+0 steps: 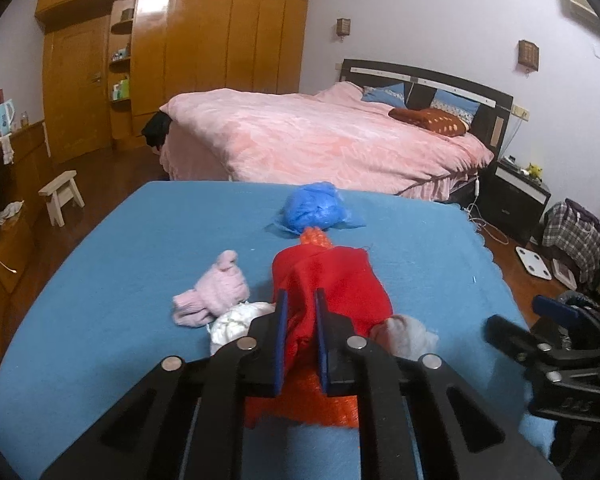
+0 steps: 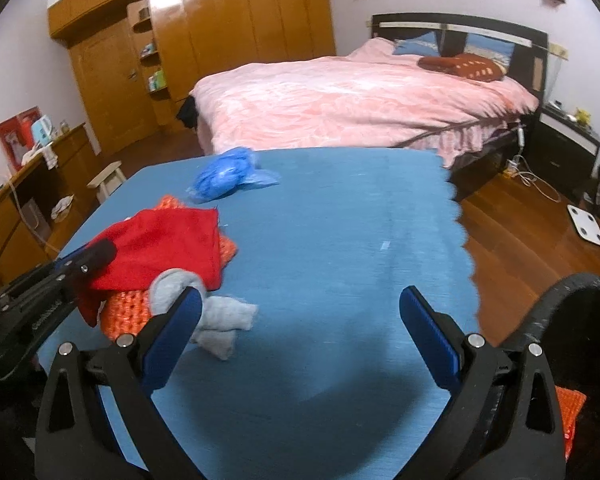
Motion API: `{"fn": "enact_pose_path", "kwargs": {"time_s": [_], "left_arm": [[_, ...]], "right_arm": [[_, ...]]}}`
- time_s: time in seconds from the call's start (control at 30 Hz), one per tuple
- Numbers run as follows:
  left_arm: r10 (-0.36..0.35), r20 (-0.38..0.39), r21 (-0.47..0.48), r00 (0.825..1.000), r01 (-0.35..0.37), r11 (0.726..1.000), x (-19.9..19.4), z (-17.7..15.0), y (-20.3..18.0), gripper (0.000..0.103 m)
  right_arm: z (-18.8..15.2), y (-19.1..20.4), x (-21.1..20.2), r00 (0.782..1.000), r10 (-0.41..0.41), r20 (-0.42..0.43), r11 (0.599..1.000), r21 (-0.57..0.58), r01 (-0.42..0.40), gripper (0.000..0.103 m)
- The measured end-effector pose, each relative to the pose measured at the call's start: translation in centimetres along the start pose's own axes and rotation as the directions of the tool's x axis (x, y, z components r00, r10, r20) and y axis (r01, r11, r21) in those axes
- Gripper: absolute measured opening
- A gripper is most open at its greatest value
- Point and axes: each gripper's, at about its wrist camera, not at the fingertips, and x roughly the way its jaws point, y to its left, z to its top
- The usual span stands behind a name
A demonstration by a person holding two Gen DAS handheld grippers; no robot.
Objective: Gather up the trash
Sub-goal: 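Grasp the grey sock with the right tool while the left tool holds the red cloth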
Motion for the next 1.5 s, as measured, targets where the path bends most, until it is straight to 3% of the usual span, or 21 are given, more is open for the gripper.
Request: {"fn": "enact_pose_path", "kwargs": {"time_s": [0.3,0.63,0.8,0.9,1.1,1.13,1.37,1.5], "left_arm": [[0.043,-0.001,-0.036,0.999,-0.043,0.998,-0.7,-0.7,2.4,0.013],[0.042,-0.012,-0.049,0.999,-0.042,0.998,-0.4,-1.6,3.2,0.013],[0.042,-0.017,-0.051,0.999,-0.043,0.998,-0.3,-2.0,3.5,0.013],[0.040,-0.019,-0.050,0.999,-0.041,0.998,-0.4,-2.2,3.4,0.013],[0.033,-0.016,-0.052,0.999,-0.034,0.998,-0.7,-2.0,3.3,0.013],[0.029,-0.012,-0.051,1.000,-0.030,0.998,-0.8,-1.9,3.2,0.013],[0.002,0.016,-0.034,1.000,-0.001,0.999,-1.9,-1.2,1.9,0.013],[0.004,0.005,-0.031,1.000,-0.004,1.000,-1.7,-1.4,1.7,0.013]], "right_arm": [[-0.2,3.5,1.8,0.998,0.051,-0.039,0.996,-0.067,-0.054,0.096],[-0.7,4.6,3.1,0.996,0.049,-0.068,0.995,-0.089,-0.055,0.096],[-0.8,5.2,4.0,0.992,0.074,-0.097,0.992,-0.096,-0.084,0.082],[-0.9,5.8,4.4,0.982,0.136,-0.134,0.983,-0.108,-0.151,0.053],[-0.7,5.6,3.3,0.979,0.166,-0.120,0.978,-0.106,-0.179,0.031],[-0.6,5.4,3.0,0.977,0.178,-0.117,0.977,-0.102,-0.190,0.021],[-0.3,4.3,2.1,0.983,0.151,-0.107,0.984,-0.081,-0.160,0.023],[-0.6,4.0,2.9,0.983,0.130,-0.128,0.987,-0.076,-0.140,0.040]]}}
